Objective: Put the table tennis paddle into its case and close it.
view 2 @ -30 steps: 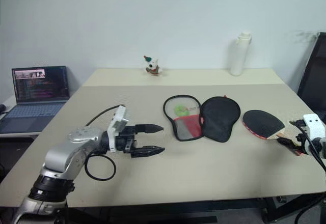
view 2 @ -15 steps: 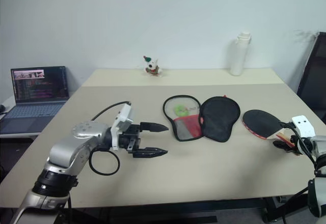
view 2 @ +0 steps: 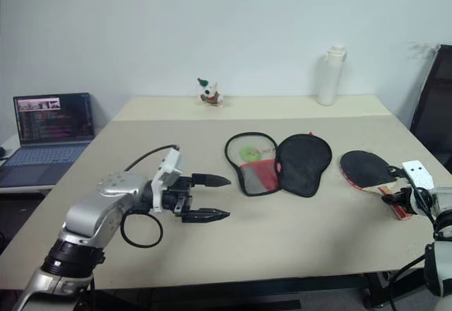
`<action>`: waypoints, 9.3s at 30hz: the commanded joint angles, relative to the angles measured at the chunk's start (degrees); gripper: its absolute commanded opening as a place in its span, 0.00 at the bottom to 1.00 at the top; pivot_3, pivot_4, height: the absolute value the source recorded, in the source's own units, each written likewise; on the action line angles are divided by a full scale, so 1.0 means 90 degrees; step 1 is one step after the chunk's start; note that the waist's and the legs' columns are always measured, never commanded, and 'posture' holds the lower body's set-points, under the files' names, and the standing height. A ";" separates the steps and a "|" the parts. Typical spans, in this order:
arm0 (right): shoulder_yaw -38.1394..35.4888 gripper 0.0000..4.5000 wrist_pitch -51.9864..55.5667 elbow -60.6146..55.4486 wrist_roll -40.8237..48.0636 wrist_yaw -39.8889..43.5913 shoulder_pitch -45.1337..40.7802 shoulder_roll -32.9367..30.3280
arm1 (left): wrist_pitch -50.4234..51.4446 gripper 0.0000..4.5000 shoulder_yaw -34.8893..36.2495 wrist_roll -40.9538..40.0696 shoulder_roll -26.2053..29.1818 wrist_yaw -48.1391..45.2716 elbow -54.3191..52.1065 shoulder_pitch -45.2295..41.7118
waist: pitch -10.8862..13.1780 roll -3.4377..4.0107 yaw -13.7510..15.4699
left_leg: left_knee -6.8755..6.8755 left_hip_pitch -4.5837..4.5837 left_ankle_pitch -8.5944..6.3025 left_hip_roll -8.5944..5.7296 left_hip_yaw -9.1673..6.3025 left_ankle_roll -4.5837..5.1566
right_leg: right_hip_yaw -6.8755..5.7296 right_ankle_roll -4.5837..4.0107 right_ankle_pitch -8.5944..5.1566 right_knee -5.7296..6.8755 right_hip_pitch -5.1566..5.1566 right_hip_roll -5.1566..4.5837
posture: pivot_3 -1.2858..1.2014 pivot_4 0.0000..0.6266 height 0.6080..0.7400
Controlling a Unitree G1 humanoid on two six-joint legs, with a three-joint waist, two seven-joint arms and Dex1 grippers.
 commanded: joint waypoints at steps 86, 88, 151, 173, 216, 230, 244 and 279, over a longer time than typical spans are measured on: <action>-0.1631 0.24 0.2518 -0.5283 0.1190 -0.5928 -0.0019 0.5157 | 0.0261 1.00 0.0370 -0.0269 0.0024 0.0607 -0.1014 0.0920 | -0.0006 -0.0005 0.0012 | -0.0001 -0.0053 -0.0001 0.0005 0.0021 0.0002 | 0.0018 0.0008 0.0024 0.0002 -0.0065 -0.0014 | 0.52 0.24 1.00; -0.1614 0.24 0.2204 -0.4866 0.1164 -0.5933 -0.0123 0.5056 | 0.0268 1.00 0.0383 -0.0273 0.0034 0.0624 -0.1045 0.0957 | -0.0006 -0.0005 0.0002 | -0.0003 -0.0053 -0.0001 0.0006 0.0019 0.0002 | 0.0020 0.0007 0.0025 0.0002 -0.0065 -0.0013 | 0.52 0.24 1.00; -0.0376 1.00 0.3523 -1.0294 0.3188 -0.2951 0.2408 0.2974 | -0.1120 0.23 0.0155 0.2068 -0.1096 0.2891 0.3178 -0.1042 | -0.0006 -0.0010 0.0038 | 0.0003 -0.0050 -0.0002 0.0007 0.0009 0.0004 | 0.0005 0.0031 0.0012 0.0002 -0.0057 -0.0010 | 0.52 0.24 1.00; -0.0867 1.00 0.3467 -1.0649 0.3289 -0.2468 0.3206 0.1356 | -0.3184 0.01 0.0276 0.3149 -0.2421 0.3204 0.8239 -0.3403 | 0.0004 -0.0029 0.0055 | 0.0006 -0.0059 -0.0005 -0.0003 0.0018 0.0009 | 0.0001 0.0039 0.0015 -0.0008 -0.0059 -0.0009 | 0.52 0.24 1.00; -0.1256 1.00 0.3587 -0.9095 0.3061 -0.3570 0.2463 0.2164 | -0.3418 0.01 0.1123 0.3032 -0.3178 0.1875 0.8076 -0.4242 | 0.0006 -0.0031 0.0027 | 0.0009 -0.0047 -0.0005 -0.0012 0.0030 0.0010 | 0.0013 0.0040 0.0020 0.0005 -0.0060 0.0007 | 0.52 0.24 1.00; -0.0617 1.00 0.0791 -0.3024 0.1585 -0.3355 0.0073 0.2624 | -0.1243 0.01 0.1164 0.1903 -0.1983 0.1208 0.3869 -0.2165 | 0.0006 -0.0031 0.0038 | 0.0010 -0.0060 -0.0005 -0.0005 0.0033 0.0009 | 0.0018 0.0018 0.0040 0.0003 -0.0064 -0.0024 | 0.52 0.24 1.00; -0.0254 0.92 0.0068 -0.0779 0.0888 -0.2901 -0.0904 0.3284 | -0.0762 0.00 0.0997 0.1645 -0.1863 0.1541 0.3034 -0.1752 | 0.0005 -0.0030 -0.0089 | 0.0015 -0.0025 -0.0004 -0.0001 0.0045 0.0008 | 0.0032 0.0019 0.0041 0.0057 -0.0062 -0.0019 | 0.52 0.24 1.00; -0.0759 0.00 0.6020 -0.8161 0.3044 -0.3269 0.1922 0.4721 | 0.0730 0.00 0.0942 -0.0085 0.0601 -0.0389 -0.0416 0.1574 | 0.0003 -0.0028 -0.0158 | 0.0007 -0.0038 -0.0005 0.0012 0.0003 0.0008 | 0.0024 -0.0009 0.0019 0.0086 -0.0081 -0.0014 | 0.52 0.24 1.00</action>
